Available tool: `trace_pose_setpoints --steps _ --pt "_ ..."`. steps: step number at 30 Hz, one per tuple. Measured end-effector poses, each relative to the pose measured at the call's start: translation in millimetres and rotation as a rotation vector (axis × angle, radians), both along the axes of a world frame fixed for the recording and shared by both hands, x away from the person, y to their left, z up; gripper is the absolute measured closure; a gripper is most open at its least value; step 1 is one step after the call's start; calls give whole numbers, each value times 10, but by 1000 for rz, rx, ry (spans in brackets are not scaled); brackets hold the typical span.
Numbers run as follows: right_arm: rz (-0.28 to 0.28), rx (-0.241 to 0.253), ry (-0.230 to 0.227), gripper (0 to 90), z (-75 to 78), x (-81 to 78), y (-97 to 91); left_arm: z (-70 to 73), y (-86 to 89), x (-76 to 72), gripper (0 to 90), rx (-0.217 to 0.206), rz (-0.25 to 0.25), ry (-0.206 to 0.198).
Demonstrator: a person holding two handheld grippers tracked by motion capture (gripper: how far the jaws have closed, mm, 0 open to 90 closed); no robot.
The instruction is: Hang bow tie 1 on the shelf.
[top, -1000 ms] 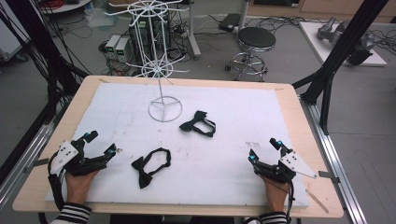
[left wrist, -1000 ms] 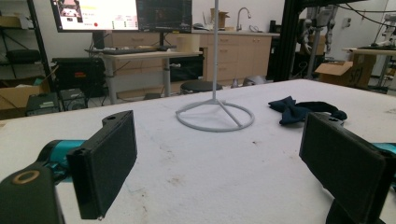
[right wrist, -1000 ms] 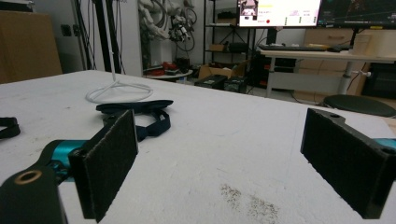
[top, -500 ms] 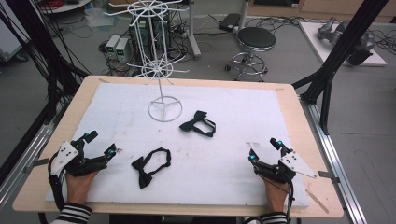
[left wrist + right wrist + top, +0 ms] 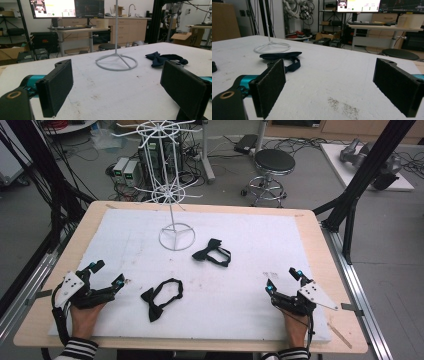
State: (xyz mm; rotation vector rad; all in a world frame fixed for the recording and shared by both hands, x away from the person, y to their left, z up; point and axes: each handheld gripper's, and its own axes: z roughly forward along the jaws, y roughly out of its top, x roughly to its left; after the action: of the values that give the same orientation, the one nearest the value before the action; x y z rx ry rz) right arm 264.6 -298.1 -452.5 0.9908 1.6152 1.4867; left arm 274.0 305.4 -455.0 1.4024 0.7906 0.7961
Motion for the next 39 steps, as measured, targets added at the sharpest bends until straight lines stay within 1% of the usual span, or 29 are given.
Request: trace_pose_setpoints --steps 2,4,5,6,10,12,16,21,22,24,28,29,31,33,35,36,38,39 --pt "5 1 14 104 4 5 7 0 2 1 116 -3 -1 1" --pt "4 -8 17 104 8 16 6 0 2 2 116 -4 -1 3" --pt "5 -13 38 104 15 30 7 0 2 3 116 -5 -2 4" --pt "6 -18 39 104 19 40 4 0 3 3 116 -5 -1 4" --pt "9 -8 59 104 28 46 -1 0 1 3 116 -4 -1 3" --pt "8 -5 56 104 41 51 -12 0 2 3 116 -5 -2 4" --pt "18 7 65 104 97 56 -18 0 3 3 116 -6 -1 4" --pt "36 -7 57 104 192 86 -4 0 0 3 116 -4 1 4" --pt "37 -7 62 104 204 90 1 0 0 3 116 -4 1 4" --pt "48 -14 71 104 241 120 7 0 2 4 116 -5 1 4" --pt "70 -27 74 104 337 194 24 0 2 3 116 -6 0 5" --pt "75 -30 66 104 359 216 28 0 2 4 116 -6 0 5" --pt "84 -34 77 104 408 261 46 0 2 3 116 -6 0 5" --pt "104 -42 89 104 452 308 72 0 2 3 116 -6 0 5" --pt "130 -51 90 104 489 371 97 0 2 3 117 -5 0 5" --pt "147 -53 105 104 512 409 117 0 0 4 117 -6 1 4" --pt "163 -62 118 104 545 469 151 1 3 6 117 -5 1 4" --pt "167 -69 116 104 556 496 162 1 5 6 118 -4 0 6"
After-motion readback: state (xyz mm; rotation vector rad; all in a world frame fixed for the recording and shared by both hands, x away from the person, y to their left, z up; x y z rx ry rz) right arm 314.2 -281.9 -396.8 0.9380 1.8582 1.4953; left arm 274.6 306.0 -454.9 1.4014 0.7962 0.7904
